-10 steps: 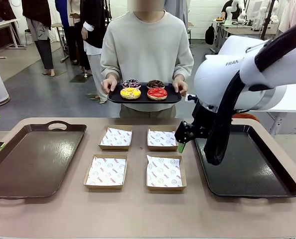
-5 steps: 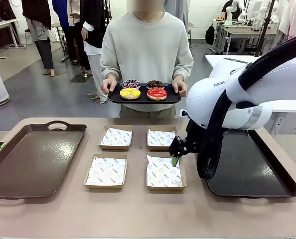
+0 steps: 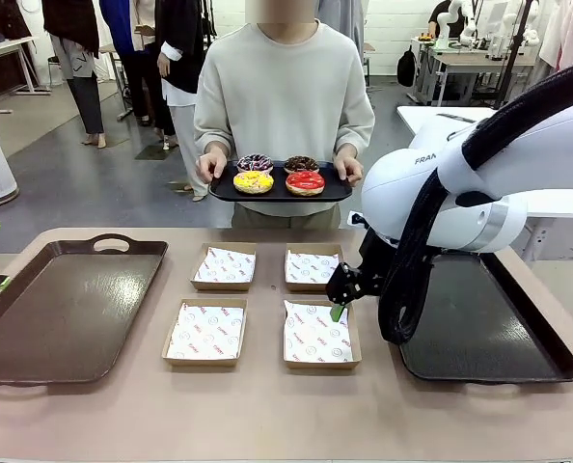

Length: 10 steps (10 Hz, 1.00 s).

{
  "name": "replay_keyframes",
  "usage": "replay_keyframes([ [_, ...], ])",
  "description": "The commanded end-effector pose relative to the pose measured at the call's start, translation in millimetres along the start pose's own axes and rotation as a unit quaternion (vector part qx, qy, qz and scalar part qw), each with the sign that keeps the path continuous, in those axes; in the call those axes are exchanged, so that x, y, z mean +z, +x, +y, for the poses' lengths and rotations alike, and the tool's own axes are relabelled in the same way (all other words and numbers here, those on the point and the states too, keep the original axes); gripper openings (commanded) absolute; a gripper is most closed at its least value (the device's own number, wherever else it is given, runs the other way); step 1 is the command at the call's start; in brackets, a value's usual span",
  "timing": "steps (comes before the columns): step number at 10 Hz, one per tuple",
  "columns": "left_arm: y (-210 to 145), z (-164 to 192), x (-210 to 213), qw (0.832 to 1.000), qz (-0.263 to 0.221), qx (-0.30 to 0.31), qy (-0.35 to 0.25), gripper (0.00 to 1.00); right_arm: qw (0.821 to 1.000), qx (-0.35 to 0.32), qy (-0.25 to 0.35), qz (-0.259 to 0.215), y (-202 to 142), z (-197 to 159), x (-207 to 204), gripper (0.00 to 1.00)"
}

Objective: Individually package the donuts and arrange them on the tray.
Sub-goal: Pick up one Paper togo box.

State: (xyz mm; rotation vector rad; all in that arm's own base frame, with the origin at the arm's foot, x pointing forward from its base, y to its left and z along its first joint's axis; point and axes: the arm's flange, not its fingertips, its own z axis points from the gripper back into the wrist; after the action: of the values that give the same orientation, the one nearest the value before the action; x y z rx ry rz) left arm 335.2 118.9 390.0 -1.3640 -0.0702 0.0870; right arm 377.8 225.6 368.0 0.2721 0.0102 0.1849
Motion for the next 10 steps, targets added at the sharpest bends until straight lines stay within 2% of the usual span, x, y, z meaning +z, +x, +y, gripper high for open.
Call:
replay_keyframes([
  [1,-0.4,-0.9,1.4,1.0,-0.002,-0.003,-0.007,1.0,1.0,-0.007,-0.01,0.002,-1.3,1.5,-0.7,1.0],
  [4,-0.4,-0.9,1.4,1.0,-0.002,-0.003,-0.007,1.0,1.0,0.001,-0.001,0.0,0.0,0.0,0.0,1.0],
  [5,-0.4,-0.9,1.4,1.0,-0.002,-0.003,-0.007,1.0,0.999,-0.041,-0.014,0.008,5.1,2.9,-1.3,1.0],
  [8,-0.4,-0.9,1.4,1.0,-0.002,-0.003,-0.007,1.0,0.991,-0.091,-0.097,0.007,21.7,18.8,-16.3,1.0],
  [10,-0.4,-0.9,1.4,1.0,-0.002,-0.003,-0.007,1.0,0.987,-0.117,-0.114,0.01,32.8,21.8,-28.9,1.0],
])
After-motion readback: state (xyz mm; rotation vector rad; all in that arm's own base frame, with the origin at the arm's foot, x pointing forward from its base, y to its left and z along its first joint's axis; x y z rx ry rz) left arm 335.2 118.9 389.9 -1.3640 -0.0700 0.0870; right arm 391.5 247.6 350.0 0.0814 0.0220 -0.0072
